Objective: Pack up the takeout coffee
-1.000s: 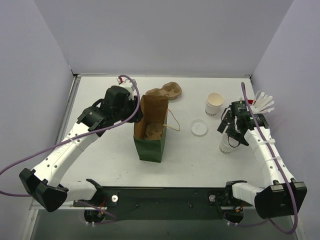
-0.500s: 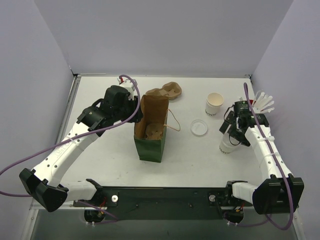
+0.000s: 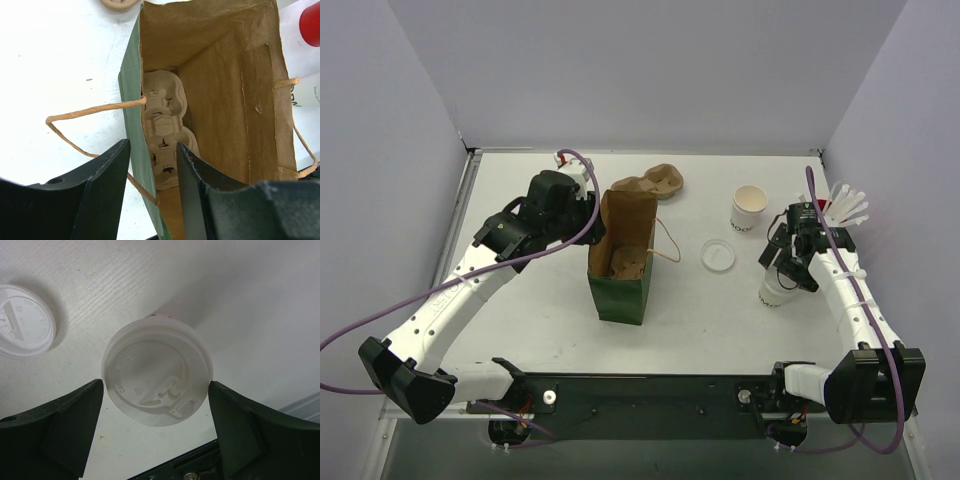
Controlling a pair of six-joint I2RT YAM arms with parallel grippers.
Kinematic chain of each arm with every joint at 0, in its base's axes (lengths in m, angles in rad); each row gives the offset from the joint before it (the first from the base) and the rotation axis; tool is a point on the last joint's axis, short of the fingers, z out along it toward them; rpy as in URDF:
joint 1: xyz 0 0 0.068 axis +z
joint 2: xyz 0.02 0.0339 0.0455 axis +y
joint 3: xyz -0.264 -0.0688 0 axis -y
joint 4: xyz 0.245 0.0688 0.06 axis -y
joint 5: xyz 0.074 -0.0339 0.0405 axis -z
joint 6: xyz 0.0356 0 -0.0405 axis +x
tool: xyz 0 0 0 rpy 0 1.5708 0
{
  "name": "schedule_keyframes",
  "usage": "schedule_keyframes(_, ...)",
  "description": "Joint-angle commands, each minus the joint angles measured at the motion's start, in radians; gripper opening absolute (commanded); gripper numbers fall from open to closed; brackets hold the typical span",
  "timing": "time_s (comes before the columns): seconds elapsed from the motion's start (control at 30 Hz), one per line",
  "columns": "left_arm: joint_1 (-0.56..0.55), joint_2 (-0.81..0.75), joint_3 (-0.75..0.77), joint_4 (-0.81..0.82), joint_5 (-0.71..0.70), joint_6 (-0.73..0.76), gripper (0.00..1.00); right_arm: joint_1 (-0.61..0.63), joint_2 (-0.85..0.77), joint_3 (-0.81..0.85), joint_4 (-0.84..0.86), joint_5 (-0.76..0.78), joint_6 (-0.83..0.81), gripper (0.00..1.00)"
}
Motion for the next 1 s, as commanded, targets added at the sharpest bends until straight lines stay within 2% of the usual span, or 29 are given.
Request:
schedule_keyframes(0.0, 0.010, -0.010, 0.042, 0.031, 0.011, 0.012, 0.52, -0.009, 0.015, -0.020, -0.008, -0.004, -0.006, 0.79)
schedule_keyframes(0.43, 0.020, -0.010, 0.040, 0.032, 0.020, 0.012, 0.52, -0.009, 0.027, -0.039, 0.000, 0.001, -0.008, 0.77)
schedule_keyframes(0.63, 0.023, -0.010, 0.039, 0.031, 0.023, 0.011, 0.52, -0.007, 0.001, -0.039, -0.006, -0.008, -0.009, 0.66)
schedule_keyframes(0.9, 0.023, -0.013, 0.032, 0.034, 0.025, 0.005, 0.52, 0.002, -0.057, 0.062, -0.080, -0.063, -0.017, 0.63)
schedule_keyframes(0.97, 0.023, -0.013, 0.035, 0.032, 0.020, 0.003, 0.48, 0.011, -0.079, 0.093, -0.095, -0.083, -0.015, 0.63)
